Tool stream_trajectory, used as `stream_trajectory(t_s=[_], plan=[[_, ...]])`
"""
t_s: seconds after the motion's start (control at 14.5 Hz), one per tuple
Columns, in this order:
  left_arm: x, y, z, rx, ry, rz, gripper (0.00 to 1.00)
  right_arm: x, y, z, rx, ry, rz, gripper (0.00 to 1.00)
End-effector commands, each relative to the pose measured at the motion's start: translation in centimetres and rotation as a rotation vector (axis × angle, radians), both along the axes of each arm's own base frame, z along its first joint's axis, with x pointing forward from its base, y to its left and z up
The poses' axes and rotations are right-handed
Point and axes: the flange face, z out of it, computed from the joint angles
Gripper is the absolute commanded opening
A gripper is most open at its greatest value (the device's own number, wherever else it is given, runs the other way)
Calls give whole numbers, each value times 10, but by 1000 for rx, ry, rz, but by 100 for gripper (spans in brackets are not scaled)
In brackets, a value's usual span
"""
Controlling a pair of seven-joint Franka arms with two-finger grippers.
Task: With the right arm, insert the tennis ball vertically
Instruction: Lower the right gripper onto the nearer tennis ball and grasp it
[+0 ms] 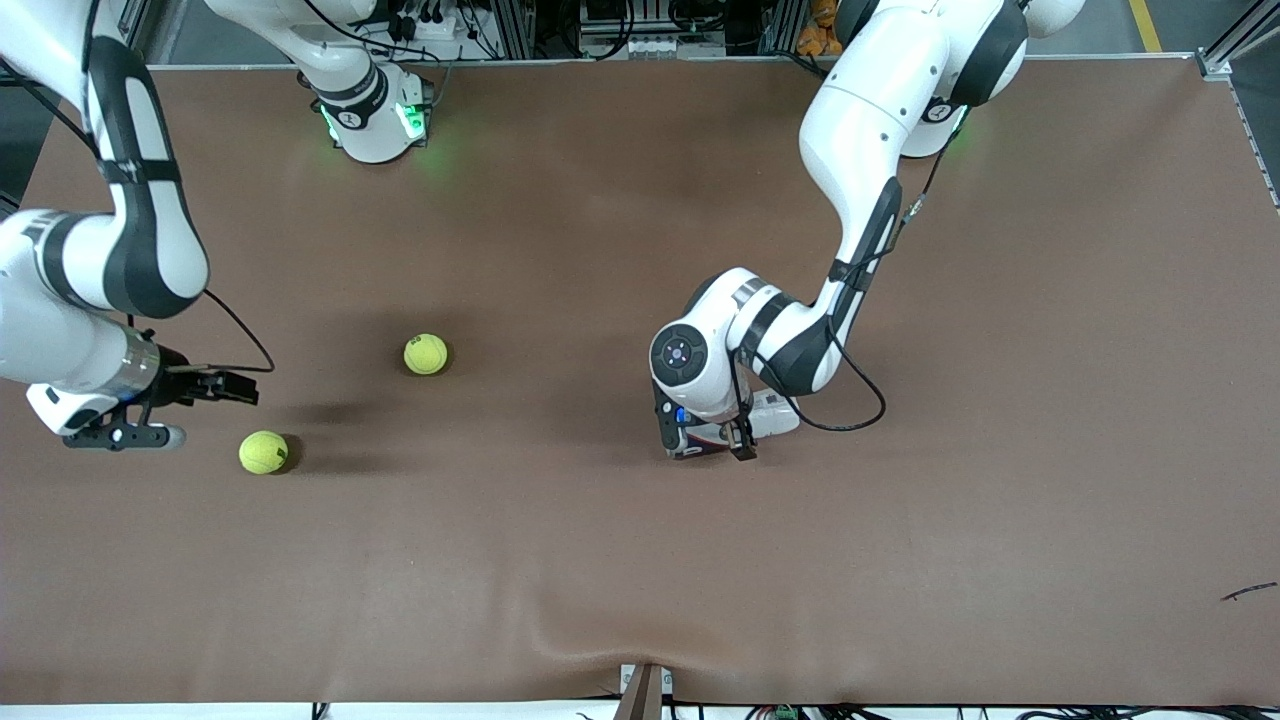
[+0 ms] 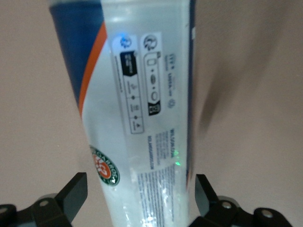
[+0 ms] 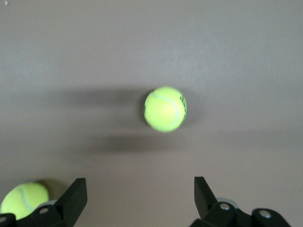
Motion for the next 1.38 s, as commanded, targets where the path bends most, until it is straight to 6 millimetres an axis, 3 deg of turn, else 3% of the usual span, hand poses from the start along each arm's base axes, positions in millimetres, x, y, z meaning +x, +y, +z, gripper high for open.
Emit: stream_trajectory(t_s=[0.0,0.41,0.55,1.03,1.31], plan=[[6,3,-10,28,-17,-19,100,12,-6,-29,-10,-8,31,100],[5,5,-20,38,-6,-23,100,21,-3,-71,-17,-16,36,100],[5,6,-21,40,-5,-24,94,22,-7,-88,-20,-17,32,100],[4,8,-24,64,-11,-41,81,30,-7,-110,-37,-41,58,100],[3,5,-22,61,-17,-39,72,42,-28,-126,-39,-39,143,100]])
